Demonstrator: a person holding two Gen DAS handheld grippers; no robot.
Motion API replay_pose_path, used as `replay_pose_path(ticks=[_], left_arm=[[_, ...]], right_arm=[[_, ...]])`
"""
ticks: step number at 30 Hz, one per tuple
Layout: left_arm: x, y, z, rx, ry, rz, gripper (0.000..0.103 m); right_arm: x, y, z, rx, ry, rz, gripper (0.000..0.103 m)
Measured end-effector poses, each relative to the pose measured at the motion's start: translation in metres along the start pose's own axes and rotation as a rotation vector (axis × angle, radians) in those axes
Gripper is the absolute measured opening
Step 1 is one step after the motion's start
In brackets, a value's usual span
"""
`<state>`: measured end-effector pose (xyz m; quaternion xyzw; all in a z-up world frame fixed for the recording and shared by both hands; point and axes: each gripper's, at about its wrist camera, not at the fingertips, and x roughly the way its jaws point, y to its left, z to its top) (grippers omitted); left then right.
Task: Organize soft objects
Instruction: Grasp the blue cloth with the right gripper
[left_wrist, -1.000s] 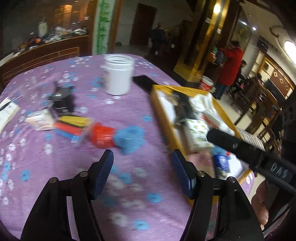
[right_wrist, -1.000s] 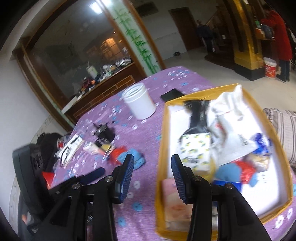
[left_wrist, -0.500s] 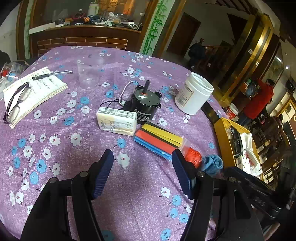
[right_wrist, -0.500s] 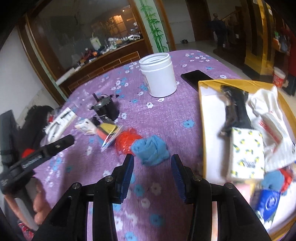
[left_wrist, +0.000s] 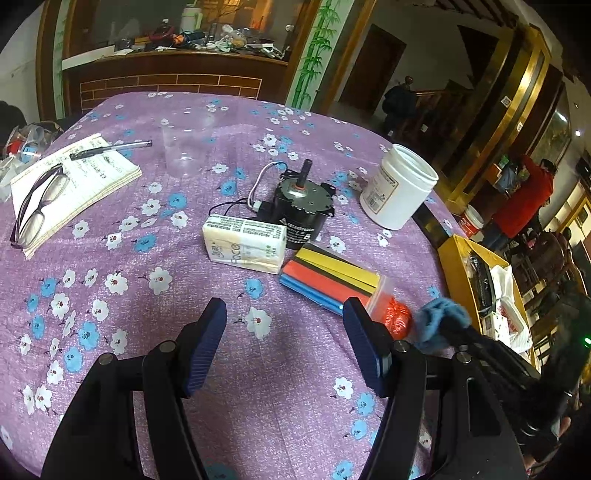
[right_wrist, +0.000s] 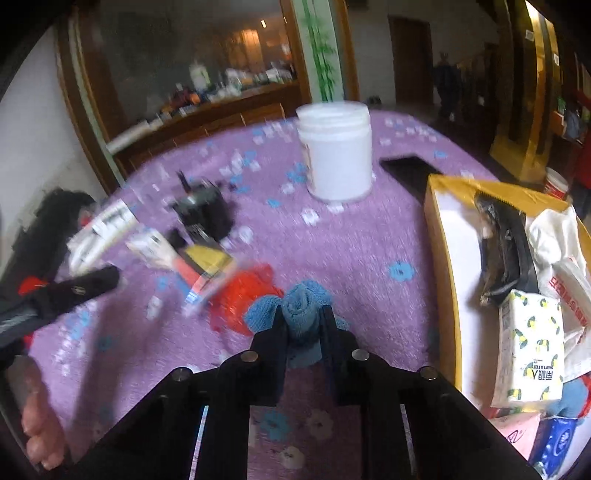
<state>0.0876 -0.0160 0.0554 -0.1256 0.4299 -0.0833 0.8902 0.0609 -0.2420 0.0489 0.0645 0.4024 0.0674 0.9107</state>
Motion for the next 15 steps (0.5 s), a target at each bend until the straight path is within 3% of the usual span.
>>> replay_pose_path(ticks=[2,7,12,15], left_arm=[[0.004,0.004,0.001,-0.013,0.005,0.01,0.064],[0.006,0.024,0.011,-0.081,0.012,0.043,0.064],[0.006,0.032,0.044,-0.132,0.036,0.014,0.064],[0.027,0.023,0.07,-0.077,0.031,0.104,0.064]], right_arm=[[-0.01,-0.004,0.0,0.005,-0.053,0.021,0.017],[-0.014,-0.016,0.006,0.06,-0.057,0.115,0.017],[-0.022,-0.016,0.007,0.066,-0.077,0.169,0.017],[-0.022,-0.016,0.007,0.074,-0.076,0.194,0.017]])
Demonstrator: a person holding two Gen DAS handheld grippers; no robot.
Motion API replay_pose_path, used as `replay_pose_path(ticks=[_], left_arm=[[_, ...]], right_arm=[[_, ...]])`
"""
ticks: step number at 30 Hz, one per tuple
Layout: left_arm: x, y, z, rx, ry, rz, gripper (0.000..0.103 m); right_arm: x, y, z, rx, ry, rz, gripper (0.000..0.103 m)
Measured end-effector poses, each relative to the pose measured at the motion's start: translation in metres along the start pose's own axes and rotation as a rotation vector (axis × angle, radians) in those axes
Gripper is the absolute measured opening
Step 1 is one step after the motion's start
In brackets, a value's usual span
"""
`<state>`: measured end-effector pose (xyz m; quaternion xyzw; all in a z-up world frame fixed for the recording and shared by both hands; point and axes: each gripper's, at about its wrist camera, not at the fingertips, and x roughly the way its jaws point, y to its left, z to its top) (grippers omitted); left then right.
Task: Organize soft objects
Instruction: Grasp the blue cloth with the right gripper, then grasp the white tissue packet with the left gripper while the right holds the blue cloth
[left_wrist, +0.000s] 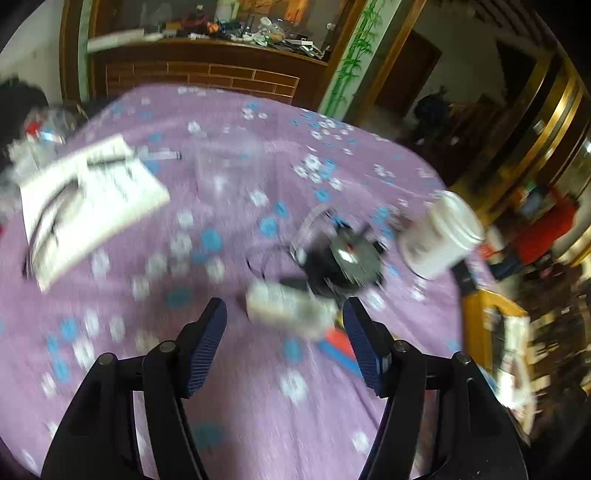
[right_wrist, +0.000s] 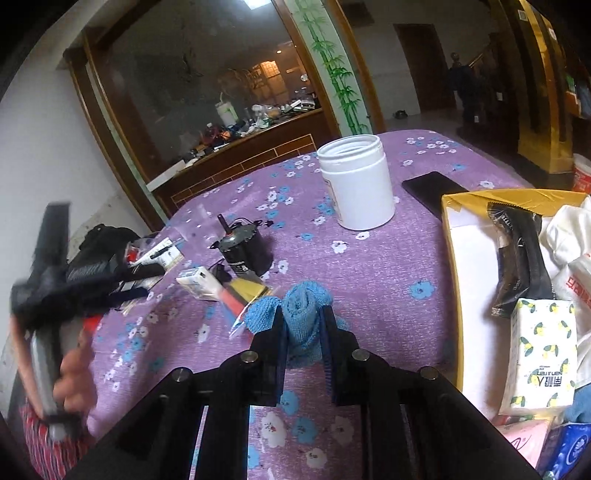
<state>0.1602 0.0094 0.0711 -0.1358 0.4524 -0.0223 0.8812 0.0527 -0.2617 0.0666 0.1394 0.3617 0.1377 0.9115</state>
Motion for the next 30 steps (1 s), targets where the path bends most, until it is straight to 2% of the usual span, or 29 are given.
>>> replay_pose_path(ticks=[2,4,8,11,13,15,19,21,24,27,30], left_arm=[[0.021,-0.005,0.009,0.031,0.028,0.051,0.064],[0.038,-0.005,0.007,0.044,0.088,0.063,0.064],[0.039,-0.005,-0.019,0.11,0.186,0.005,0.064],[0.024,-0.007,-0.049,0.177,0.251,-0.078,0.064],[0.011,-0.008,-0.061,0.206,0.236,-0.099,0.064],[0.0,-0.003,-0.063,0.211,0.202,-0.087,0.064],[-0.001,0.005,-0.05,0.164,0.142,-0.026,0.064],[0.002,-0.002,-0.046,0.198,0.124,-0.036,0.064],[0.013,-0.015,-0.038,0.273,0.077,-0.01,0.064],[0.033,-0.016,-0.025,0.267,0.132,-0.065,0.064],[0.045,-0.017,-0.029,0.259,0.215,-0.13,0.064]], right_arm=[[0.0,0.0,0.0,0.003,0.001,-0.001,0.018],[-0.001,-0.001,-0.001,0.002,0.003,-0.003,0.018],[-0.001,-0.003,-0.001,0.008,0.005,0.0,0.018],[-0.001,-0.004,-0.001,0.014,0.011,0.018,0.018],[-0.001,-0.003,-0.001,0.012,0.013,0.024,0.018],[-0.002,-0.003,-0.001,0.015,0.011,0.031,0.018],[-0.002,-0.004,-0.001,0.018,0.013,0.031,0.018],[-0.002,-0.004,-0.001,0.018,0.015,0.027,0.018],[-0.001,-0.005,-0.001,0.02,0.015,0.026,0.018],[0.0,-0.004,-0.001,0.018,0.018,0.025,0.018],[0.0,-0.005,-0.001,0.018,0.016,0.027,0.018]])
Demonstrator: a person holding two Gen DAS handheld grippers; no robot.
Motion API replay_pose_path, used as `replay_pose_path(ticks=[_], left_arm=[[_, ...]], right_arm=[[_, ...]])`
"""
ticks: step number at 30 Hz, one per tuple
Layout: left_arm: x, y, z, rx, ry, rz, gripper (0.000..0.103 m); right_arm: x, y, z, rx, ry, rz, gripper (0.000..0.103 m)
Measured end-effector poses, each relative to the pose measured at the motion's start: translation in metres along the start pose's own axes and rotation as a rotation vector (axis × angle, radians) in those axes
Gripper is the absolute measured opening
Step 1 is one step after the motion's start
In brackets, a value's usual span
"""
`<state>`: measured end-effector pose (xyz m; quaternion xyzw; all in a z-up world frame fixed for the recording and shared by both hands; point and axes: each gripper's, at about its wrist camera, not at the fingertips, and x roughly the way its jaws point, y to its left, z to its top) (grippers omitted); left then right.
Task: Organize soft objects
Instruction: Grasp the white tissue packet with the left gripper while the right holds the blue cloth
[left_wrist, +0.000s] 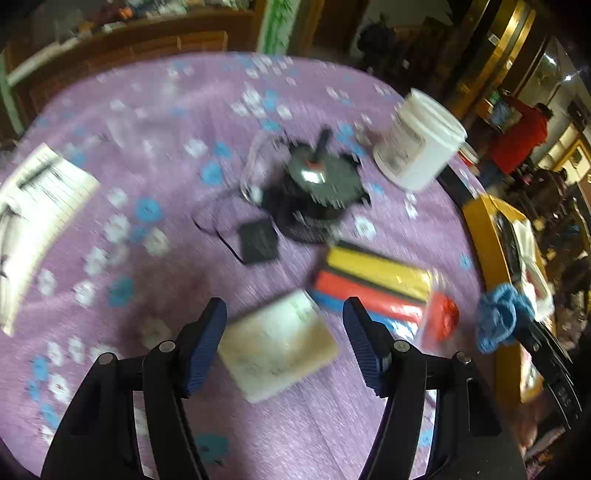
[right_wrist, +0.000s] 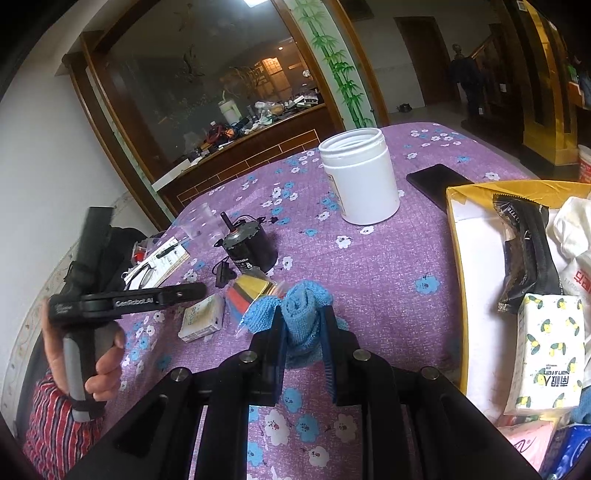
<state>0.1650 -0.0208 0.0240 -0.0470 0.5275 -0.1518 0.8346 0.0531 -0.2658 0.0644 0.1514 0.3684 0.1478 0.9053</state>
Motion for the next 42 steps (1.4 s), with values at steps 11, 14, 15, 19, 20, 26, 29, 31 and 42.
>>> replay_pose_path(ticks=[11,14,15,19,20,26,29,31,42], left_arm=[[-0.015,-0.044,-0.05,0.186,0.013,0.052,0.064],[-0.007,-0.042,-0.052,0.165,0.015,0.105,0.064],[-0.005,-0.041,-0.052,0.157,0.011,0.125,0.064],[0.002,-0.037,-0.051,0.126,0.006,0.132,0.064],[0.004,-0.036,-0.051,0.115,0.015,0.125,0.064],[-0.002,-0.036,-0.05,0.094,0.003,0.098,0.029],[-0.002,-0.032,-0.05,0.08,0.005,0.099,0.029],[-0.007,-0.026,-0.051,0.065,0.007,0.084,0.029],[-0.014,-0.005,-0.048,-0.026,-0.012,0.052,0.042]], right_arm=[[0.0,0.0,0.0,0.005,0.001,0.012,0.018],[0.0,0.001,-0.001,-0.001,0.0,0.008,0.018],[0.0,0.002,-0.001,-0.003,-0.001,0.005,0.018],[0.0,0.001,-0.001,-0.005,-0.001,0.004,0.018],[0.001,0.002,-0.001,-0.006,-0.001,0.006,0.018],[0.0,0.001,-0.001,-0.007,-0.003,0.007,0.018],[0.0,0.002,-0.001,-0.009,-0.003,0.007,0.018],[0.0,0.002,-0.001,-0.009,-0.005,0.006,0.018],[0.0,0.002,-0.001,-0.011,-0.006,0.008,0.018]])
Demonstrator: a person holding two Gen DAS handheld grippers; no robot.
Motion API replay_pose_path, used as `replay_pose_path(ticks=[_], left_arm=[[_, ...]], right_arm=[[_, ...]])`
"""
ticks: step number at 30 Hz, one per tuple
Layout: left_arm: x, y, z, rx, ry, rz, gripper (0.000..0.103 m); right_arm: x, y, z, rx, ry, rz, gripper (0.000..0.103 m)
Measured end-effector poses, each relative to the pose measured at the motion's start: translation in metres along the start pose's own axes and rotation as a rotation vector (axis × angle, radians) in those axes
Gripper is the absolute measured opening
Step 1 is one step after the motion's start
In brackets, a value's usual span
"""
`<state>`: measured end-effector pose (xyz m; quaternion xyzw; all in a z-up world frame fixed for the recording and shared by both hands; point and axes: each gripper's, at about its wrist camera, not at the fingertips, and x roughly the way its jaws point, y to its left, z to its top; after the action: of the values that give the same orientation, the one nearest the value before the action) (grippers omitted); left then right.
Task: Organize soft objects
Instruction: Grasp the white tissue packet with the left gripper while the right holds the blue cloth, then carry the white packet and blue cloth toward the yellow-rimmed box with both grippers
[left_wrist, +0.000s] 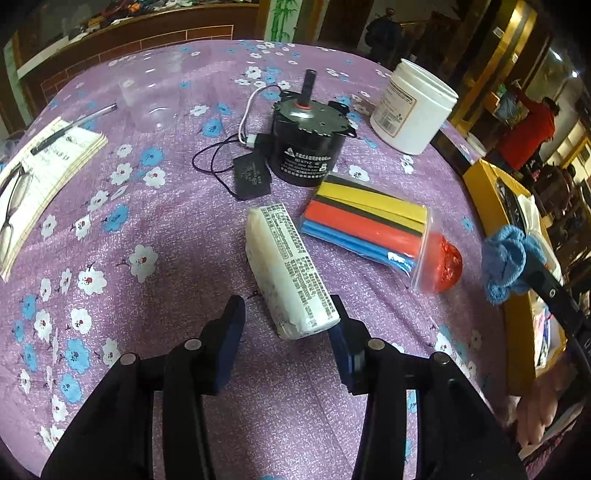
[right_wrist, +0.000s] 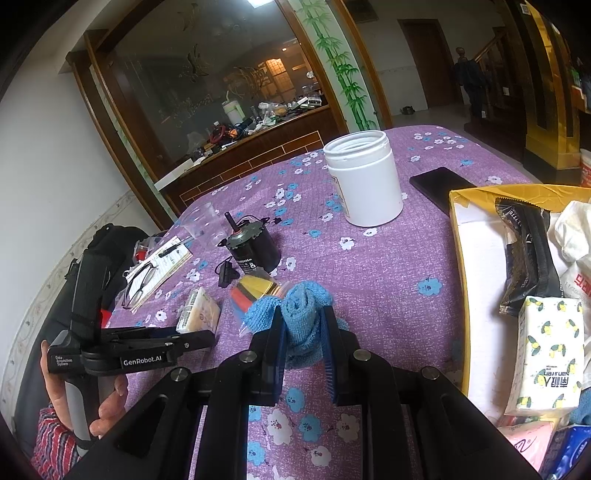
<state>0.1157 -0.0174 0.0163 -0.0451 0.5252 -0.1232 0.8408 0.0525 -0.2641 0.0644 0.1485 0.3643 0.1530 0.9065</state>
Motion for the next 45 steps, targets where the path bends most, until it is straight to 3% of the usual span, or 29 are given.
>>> replay_pose_path(ticks=[7,8,10,13,16,28,31,34,45], left_arm=[[-0.008,0.005,0.005,-0.03,-0.041,0.022,0.042],[-0.006,0.005,0.006,-0.035,-0.038,0.034,0.04],[-0.003,0.007,0.008,-0.047,-0.024,0.052,0.017],[-0.003,0.006,0.007,-0.052,-0.029,0.048,0.013],[-0.01,0.0,0.007,-0.038,-0.058,0.063,0.012],[-0.038,-0.07,0.003,-0.016,-0.125,-0.078,0.012],[-0.035,-0.084,-0.003,-0.002,-0.161,-0.071,0.012],[-0.031,-0.096,-0.011,0.047,-0.2,-0.007,0.012],[-0.03,-0.093,-0.016,0.071,-0.225,-0.047,0.012]], right_arm=[[0.0,0.0,0.0,-0.001,0.001,0.001,0.018],[0.0,0.0,0.0,-0.001,0.001,0.0,0.018],[0.0,0.0,0.0,-0.002,0.001,0.001,0.018],[0.001,0.0,0.0,-0.002,0.001,0.0,0.018],[0.001,0.001,0.001,-0.004,0.0,0.001,0.018],[-0.003,0.001,0.002,-0.001,-0.01,0.005,0.018],[-0.004,0.0,0.002,0.004,-0.016,0.004,0.018],[-0.006,0.0,0.001,0.005,-0.022,0.002,0.018],[-0.008,-0.001,0.002,0.01,-0.03,0.002,0.018]])
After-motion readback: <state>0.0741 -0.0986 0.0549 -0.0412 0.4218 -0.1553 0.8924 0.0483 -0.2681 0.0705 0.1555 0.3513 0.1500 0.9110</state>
